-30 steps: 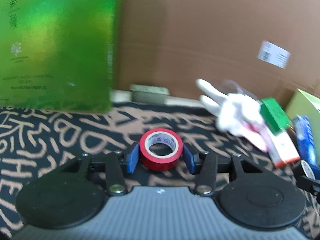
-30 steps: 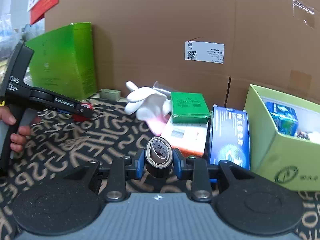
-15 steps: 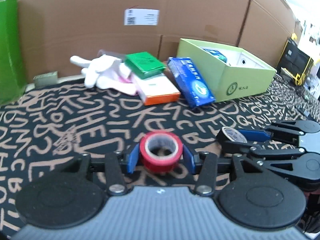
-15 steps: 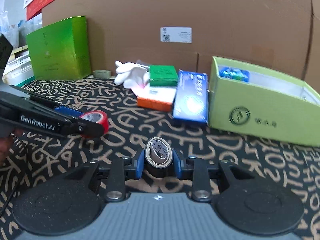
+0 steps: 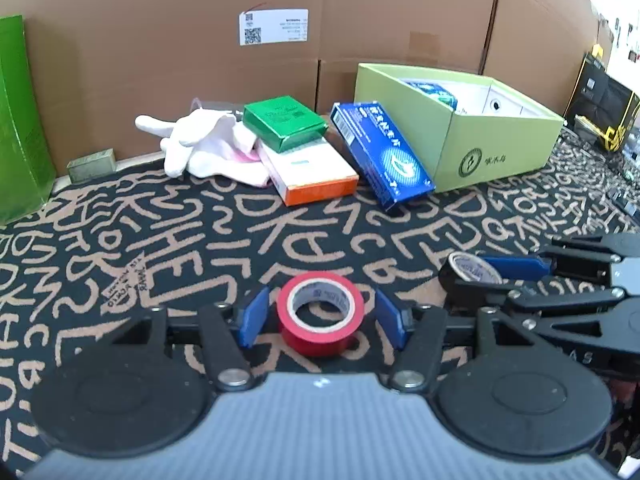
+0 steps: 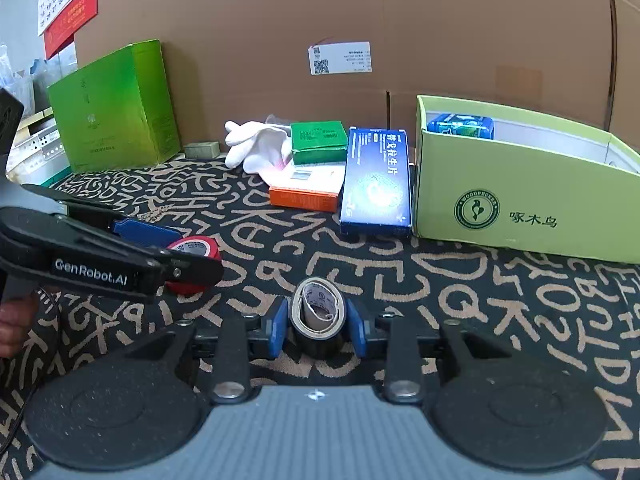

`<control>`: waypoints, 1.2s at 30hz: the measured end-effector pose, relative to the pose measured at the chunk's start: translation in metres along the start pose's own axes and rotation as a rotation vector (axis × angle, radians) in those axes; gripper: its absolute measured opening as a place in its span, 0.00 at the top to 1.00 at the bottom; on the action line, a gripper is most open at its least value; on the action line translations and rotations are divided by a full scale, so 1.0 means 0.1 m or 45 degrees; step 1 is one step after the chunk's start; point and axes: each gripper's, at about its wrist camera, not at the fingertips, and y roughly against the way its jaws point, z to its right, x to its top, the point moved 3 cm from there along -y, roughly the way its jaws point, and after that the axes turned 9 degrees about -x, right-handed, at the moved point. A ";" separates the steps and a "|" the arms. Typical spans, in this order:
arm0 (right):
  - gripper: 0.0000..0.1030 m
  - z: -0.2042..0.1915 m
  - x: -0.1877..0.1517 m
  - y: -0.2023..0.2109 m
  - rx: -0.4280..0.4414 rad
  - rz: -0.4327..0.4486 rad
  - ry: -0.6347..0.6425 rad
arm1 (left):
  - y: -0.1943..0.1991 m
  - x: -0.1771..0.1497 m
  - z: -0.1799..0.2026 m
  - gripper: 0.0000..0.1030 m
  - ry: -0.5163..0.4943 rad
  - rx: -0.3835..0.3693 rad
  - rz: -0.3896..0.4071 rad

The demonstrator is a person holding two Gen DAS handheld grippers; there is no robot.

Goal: Organize objects
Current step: 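Carry both tape rolls into the shoebox and open both tools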

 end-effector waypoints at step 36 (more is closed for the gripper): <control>0.67 2.07 0.93 -0.05 -0.463 0.353 -0.129 | -0.85 1.88 1.60 0.55 -0.093 -0.225 0.244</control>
